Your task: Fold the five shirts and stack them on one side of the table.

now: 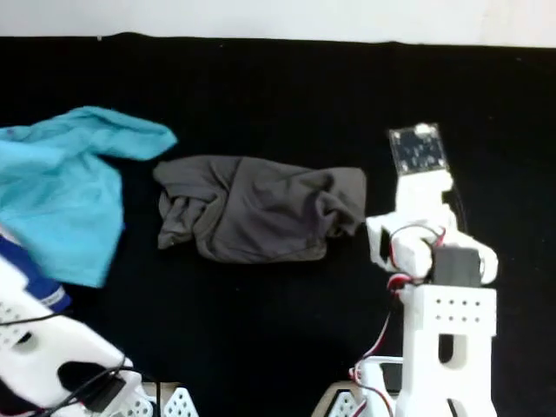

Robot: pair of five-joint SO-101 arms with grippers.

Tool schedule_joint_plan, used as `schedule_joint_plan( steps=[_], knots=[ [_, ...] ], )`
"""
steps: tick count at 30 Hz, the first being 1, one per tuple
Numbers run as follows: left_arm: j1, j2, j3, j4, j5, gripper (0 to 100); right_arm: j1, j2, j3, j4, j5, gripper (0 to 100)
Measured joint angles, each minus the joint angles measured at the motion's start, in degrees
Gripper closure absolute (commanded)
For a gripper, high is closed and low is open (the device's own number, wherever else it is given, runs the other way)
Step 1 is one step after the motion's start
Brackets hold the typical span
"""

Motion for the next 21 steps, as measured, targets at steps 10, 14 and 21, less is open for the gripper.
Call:
schedule_joint_plan(
  steps=[10,14,21],
  knots=[
    [-10.37,-0.26,0.00,-8.70,-0.35,97,-0.88,2.11,0.00,-1.05,0.00,74.1],
    [-10.46,-0.35,0.00,-8.00,-0.35,78,-0.88,2.11,0.00,-1.05,0.00,74.1],
    [-3.87,-6.33,-0.09,-0.88,-0.35,72,-0.88,2.11,0.00,-1.05,0.00,74.1]
  ],
)
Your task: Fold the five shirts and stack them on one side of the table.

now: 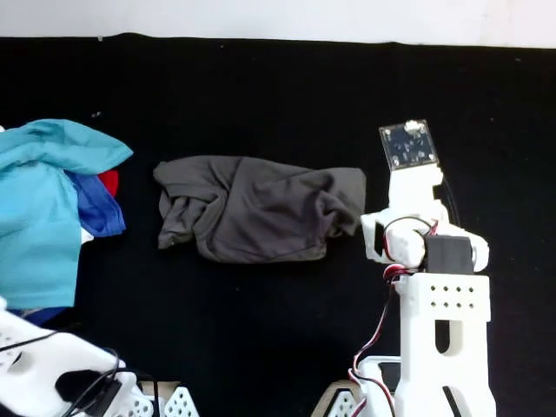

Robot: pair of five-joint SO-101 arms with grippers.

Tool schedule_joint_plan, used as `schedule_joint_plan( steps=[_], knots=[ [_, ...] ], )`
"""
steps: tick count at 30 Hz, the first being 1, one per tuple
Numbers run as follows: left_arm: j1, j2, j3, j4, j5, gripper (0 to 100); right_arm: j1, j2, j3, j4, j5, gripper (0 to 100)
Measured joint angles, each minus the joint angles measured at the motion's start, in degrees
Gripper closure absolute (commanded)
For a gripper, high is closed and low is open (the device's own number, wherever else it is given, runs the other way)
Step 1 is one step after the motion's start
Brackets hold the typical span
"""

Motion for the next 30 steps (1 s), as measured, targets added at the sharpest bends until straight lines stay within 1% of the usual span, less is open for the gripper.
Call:
schedule_joint_plan(
  steps=[2,5,7,10,13,15,16,18,20,22,25,30],
  knots=[
    [4.04,-1.76,0.00,1.93,0.00,74,0.00,0.00,0.00,0.00,0.00,74.1],
    [11.08,-4.31,1.85,2.46,0.00,74,0.00,0.00,0.00,0.00,0.00,74.1],
    [15.91,-5.89,5.01,2.64,0.00,74,-1.14,0.00,0.00,0.00,0.00,74.0],
    [22.33,-8.62,13.19,2.64,0.26,74,-4.66,0.00,0.00,0.00,0.00,73.9],
    [26.73,-12.57,25.41,2.64,1.49,74,-8.70,2.46,-0.26,0.00,0.00,73.9],
    [30.15,-15.56,35.96,2.64,2.02,74,-10.02,5.80,-1.85,0.00,-0.79,73.8],
    [32.35,-16.97,41.58,2.64,2.11,74,-10.37,7.82,-2.99,0.00,-1.93,72.8],
    [37.63,-18.37,53.36,2.37,2.11,74,-10.55,12.31,-5.36,0.00,-3.69,67.5],
    [42.99,-18.46,65.14,-0.18,2.11,74,-11.16,16.88,-7.74,0.00,-4.57,61.8],
    [47.30,-18.37,75.78,-5.27,3.08,74,-12.22,21.36,-10.73,0.00,-4.84,60.4],
    [49.23,-18.37,85.98,-11.96,5.71,74,-14.86,28.31,-14.59,-0.09,-5.01,60.7],
    [49.05,-18.37,91.69,-13.98,6.59,74,-19.87,41.76,-20.48,-3.43,-5.01,60.7]
  ],
)
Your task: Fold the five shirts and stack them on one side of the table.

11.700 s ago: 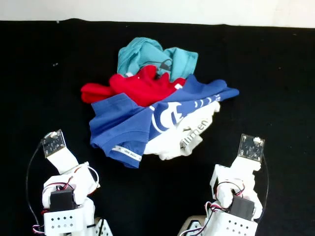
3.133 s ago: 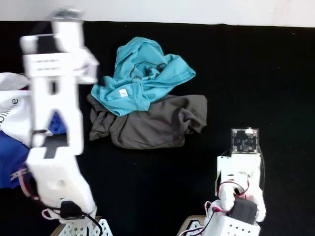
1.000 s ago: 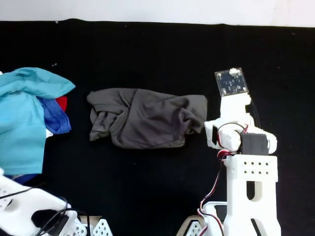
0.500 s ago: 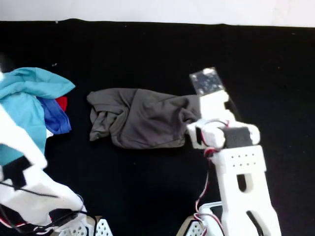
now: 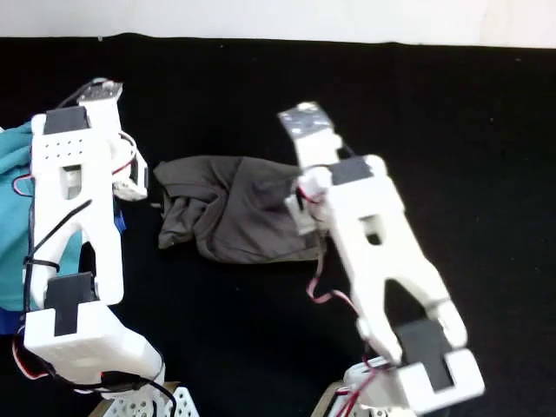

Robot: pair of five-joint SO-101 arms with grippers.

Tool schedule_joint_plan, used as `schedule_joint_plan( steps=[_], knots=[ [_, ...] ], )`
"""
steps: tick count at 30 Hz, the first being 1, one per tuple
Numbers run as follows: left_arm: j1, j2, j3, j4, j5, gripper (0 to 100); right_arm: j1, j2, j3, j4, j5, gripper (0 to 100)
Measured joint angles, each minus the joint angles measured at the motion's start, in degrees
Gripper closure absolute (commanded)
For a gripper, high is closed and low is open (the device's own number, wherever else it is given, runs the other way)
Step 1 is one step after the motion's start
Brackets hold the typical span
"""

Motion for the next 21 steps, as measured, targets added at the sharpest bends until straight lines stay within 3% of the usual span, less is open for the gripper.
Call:
schedule_joint_plan(
  steps=[4,9,11,21],
  knots=[
    [0.00,-0.09,0.62,0.00,0.00,74,-2.73,10.46,-4.84,-0.79,0.00,65.6],
    [-1.41,-0.09,0.79,0.00,0.00,74,-1.32,20.57,-9.23,-0.88,0.00,99.8],
    [-2.20,-0.09,0.79,0.00,0.00,74,1.58,23.30,-11.34,-0.88,0.00,96.0],
    [-2.90,-0.09,2.81,-0.62,0.00,74,22.07,19.96,-28.31,5.98,0.00,99.3]
  ],
)
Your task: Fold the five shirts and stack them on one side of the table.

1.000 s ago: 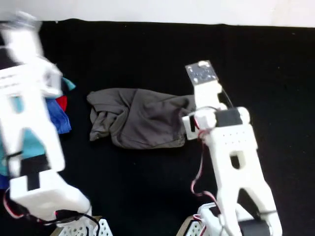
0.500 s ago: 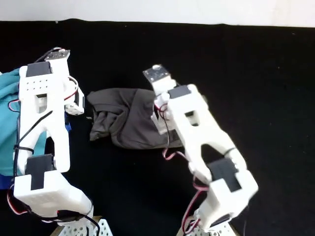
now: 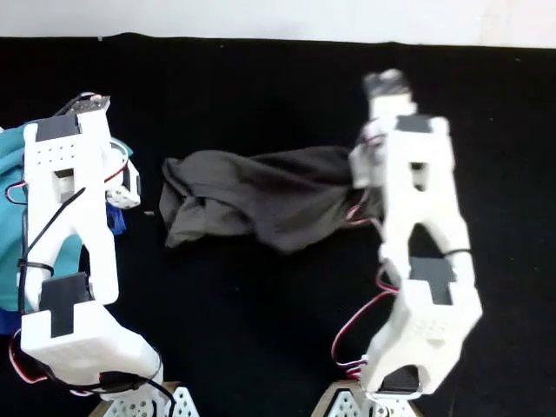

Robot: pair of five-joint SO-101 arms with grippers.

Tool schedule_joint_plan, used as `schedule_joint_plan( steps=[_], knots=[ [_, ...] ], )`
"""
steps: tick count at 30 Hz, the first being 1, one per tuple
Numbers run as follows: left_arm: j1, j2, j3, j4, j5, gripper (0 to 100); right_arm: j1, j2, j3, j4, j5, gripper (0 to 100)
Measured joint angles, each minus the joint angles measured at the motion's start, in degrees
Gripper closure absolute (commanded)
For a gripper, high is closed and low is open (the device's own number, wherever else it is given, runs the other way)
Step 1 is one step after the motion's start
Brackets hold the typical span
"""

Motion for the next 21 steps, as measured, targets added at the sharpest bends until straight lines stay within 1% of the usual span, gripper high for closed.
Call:
schedule_joint_plan(
  steps=[2,5,6,10,11,12,17,19,21],
  knots=[
    [0.00,0.00,0.00,-0.09,0.00,74,1.93,-2.29,-4.04,2.64,0.00,99.3],
    [0.00,0.00,0.00,-0.09,0.00,74,2.90,-4.75,-9.32,5.63,1.23,98.2],
    [0.00,0.00,0.00,-0.09,0.00,74,2.90,-5.27,-10.64,6.24,2.02,95.6],
    [0.00,0.00,0.00,-0.09,0.00,74,2.90,-5.54,-13.19,7.47,4.04,75.6],
    [0.00,0.00,0.00,-0.09,0.00,74,2.90,-5.54,-13.19,7.47,4.13,71.7],
    [0.00,0.00,0.00,-0.09,0.00,74,2.99,-5.54,-13.27,7.47,4.13,70.0],
    [0.00,0.00,0.00,-0.09,0.00,74,2.11,-5.71,-14.51,11.60,4.13,71.0],
    [0.00,0.00,0.00,-0.09,0.00,74,-0.79,-5.71,-15.03,14.86,4.13,71.0],
    [-0.53,0.00,0.00,-0.09,0.00,74,-5.27,-5.71,-15.21,17.32,4.13,71.0]
  ],
)
